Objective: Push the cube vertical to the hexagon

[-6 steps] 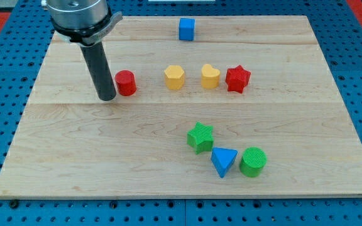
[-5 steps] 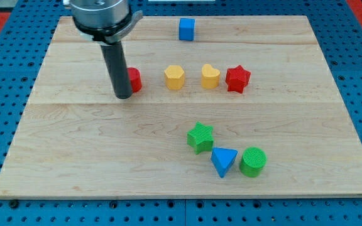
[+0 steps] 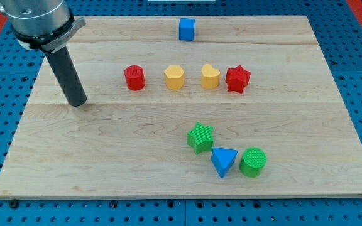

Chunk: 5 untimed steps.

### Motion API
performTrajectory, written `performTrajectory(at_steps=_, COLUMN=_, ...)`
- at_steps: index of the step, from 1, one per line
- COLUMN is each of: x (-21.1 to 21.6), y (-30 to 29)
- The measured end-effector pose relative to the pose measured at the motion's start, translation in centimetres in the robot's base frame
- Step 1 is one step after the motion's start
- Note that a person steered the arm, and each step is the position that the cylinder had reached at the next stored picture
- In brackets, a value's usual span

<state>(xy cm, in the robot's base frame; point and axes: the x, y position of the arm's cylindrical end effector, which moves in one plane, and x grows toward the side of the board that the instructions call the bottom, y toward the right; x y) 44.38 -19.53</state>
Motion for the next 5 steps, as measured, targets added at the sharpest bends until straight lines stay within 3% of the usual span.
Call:
performTrajectory(at_steps=2, x=0.7, y=-3.2)
performTrajectory(at_steps=4, x=-10.5, y=2.9)
performTrajectory(at_steps=5, x=-11.6, y=7.5)
